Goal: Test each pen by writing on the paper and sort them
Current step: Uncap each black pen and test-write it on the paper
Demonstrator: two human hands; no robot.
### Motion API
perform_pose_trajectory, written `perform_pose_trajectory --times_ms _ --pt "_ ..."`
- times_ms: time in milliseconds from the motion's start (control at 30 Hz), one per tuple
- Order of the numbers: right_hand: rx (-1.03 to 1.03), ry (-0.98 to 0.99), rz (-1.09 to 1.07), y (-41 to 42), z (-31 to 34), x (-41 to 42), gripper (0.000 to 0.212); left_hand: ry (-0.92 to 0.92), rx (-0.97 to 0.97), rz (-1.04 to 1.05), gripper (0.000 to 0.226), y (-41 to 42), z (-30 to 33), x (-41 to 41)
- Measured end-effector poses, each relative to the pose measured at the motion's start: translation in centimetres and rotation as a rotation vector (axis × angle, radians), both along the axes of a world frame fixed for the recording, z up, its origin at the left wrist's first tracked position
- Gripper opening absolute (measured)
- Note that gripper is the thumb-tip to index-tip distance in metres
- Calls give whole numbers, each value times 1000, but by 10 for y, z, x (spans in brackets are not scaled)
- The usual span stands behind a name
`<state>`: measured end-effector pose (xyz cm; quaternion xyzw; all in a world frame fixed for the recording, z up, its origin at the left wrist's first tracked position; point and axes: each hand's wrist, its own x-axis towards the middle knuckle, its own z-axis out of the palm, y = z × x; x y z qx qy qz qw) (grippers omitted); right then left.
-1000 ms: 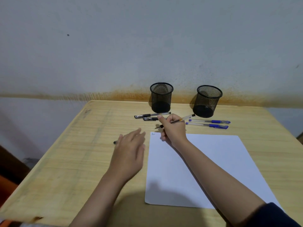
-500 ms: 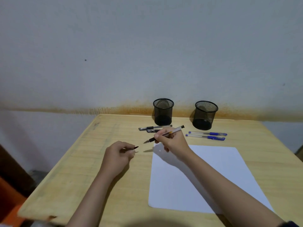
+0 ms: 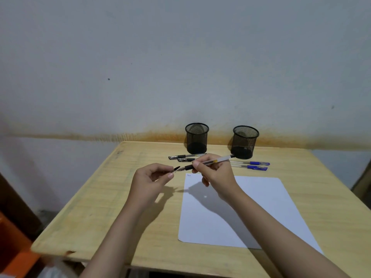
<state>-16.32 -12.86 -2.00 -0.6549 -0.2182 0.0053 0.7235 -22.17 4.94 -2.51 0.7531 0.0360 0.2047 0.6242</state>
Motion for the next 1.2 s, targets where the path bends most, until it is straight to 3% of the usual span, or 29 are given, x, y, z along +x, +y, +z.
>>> perform_pose_trajectory --times_ms 533,667,767,867,1033,1200 --pt "65 -61 58 -4 8 -38 10 -249 55 -174 27 -12 10 -10" --pt "-17 45 346 -18 16 -31 21 -237 94 -305 18 7 18 0" --pt "-19 261 527 -19 18 -25 26 -198 135 -364 26 19 17 6" --pt "-115 318 371 -2 13 -24 13 -136 193 -339 37 28 7 10" --pt "-281 383 130 32 -2 -21 28 116 348 -107 38 42 -21 3" --pt "-417 322 -92 70 -29 -4 20 389 884 -3 60 79 -61 -5"
